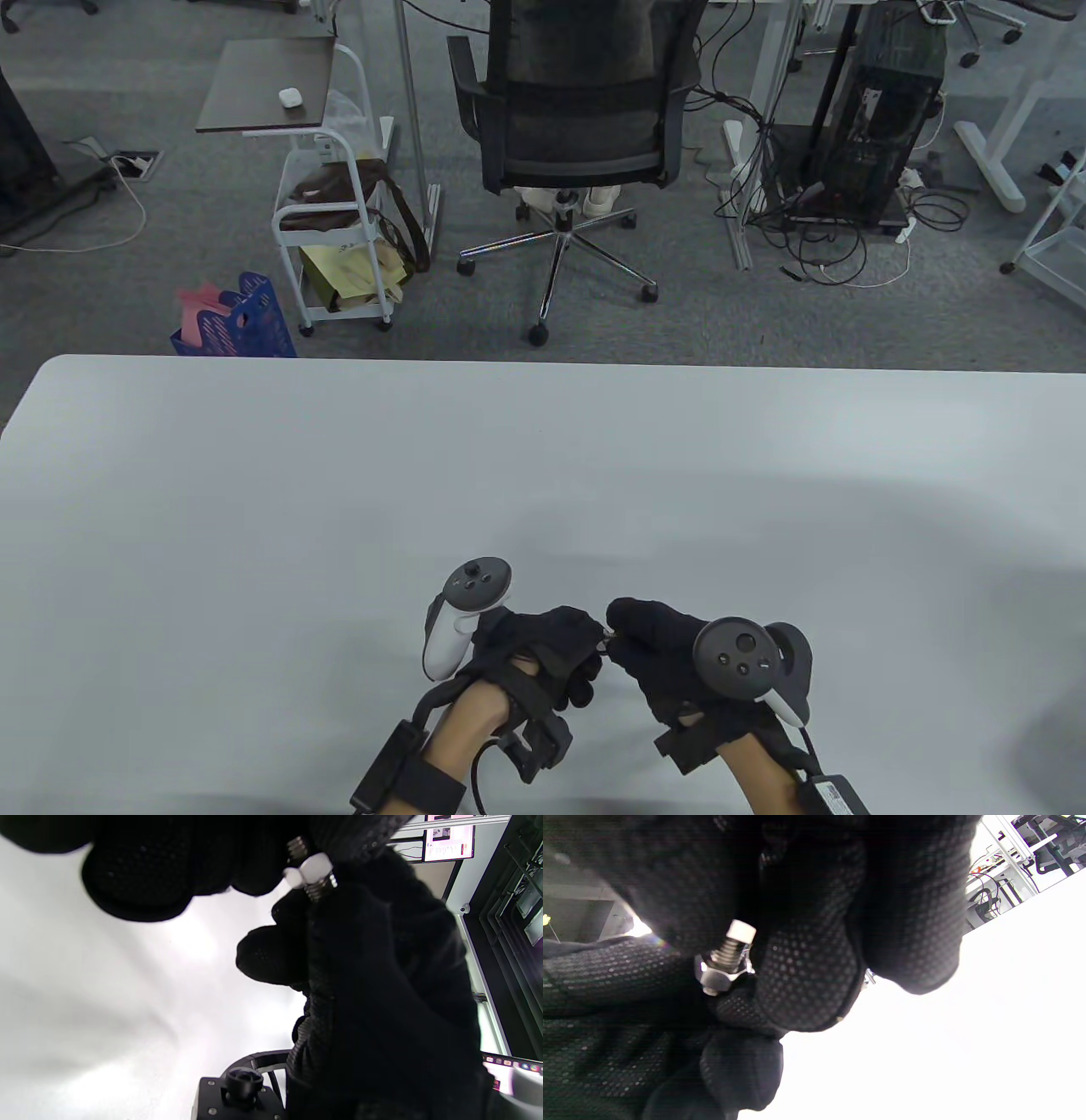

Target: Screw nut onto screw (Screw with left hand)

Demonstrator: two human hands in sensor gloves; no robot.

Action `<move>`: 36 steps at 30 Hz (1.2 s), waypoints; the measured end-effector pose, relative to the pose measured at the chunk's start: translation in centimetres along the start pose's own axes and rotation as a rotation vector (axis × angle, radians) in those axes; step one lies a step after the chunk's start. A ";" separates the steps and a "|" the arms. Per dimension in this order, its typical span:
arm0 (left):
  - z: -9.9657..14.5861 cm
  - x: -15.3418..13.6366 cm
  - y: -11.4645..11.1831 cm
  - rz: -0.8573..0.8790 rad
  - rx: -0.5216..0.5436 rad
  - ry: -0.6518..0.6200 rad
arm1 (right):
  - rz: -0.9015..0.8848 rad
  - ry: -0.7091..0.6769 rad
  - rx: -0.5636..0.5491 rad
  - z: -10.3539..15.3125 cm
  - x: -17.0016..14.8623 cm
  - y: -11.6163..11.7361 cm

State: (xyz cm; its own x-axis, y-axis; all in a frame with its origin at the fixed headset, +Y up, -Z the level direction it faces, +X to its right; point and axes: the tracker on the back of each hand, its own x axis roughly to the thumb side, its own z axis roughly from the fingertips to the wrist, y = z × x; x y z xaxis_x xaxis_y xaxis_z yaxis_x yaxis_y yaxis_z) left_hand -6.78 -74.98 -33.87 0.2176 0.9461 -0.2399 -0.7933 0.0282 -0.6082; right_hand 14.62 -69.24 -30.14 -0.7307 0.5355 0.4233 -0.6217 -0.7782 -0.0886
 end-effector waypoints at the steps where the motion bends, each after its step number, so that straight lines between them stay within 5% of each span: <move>1: 0.0 0.0 0.0 0.001 -0.013 -0.002 | -0.003 0.002 0.000 0.0 0.0 0.0; 17: -0.1 0.1 -0.1 0.026 -0.066 -0.005 | -0.029 0.011 -0.001 0.0 -0.2 0.0; 28: 0.2 0.2 0.1 -0.007 0.021 0.006 | -0.063 0.034 0.085 0.0 -0.6 0.7; 36: 0.4 0.4 0.0 0.002 -0.011 -0.015 | -0.032 0.007 0.003 0.1 -0.2 0.0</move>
State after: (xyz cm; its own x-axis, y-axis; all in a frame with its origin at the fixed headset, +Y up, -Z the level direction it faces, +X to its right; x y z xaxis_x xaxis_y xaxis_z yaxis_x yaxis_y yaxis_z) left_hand -6.93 -74.44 -33.67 0.2072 0.9510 -0.2296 -0.7876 0.0229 -0.6157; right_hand 14.76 -69.40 -30.10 -0.7125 0.5624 0.4196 -0.6439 -0.7616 -0.0727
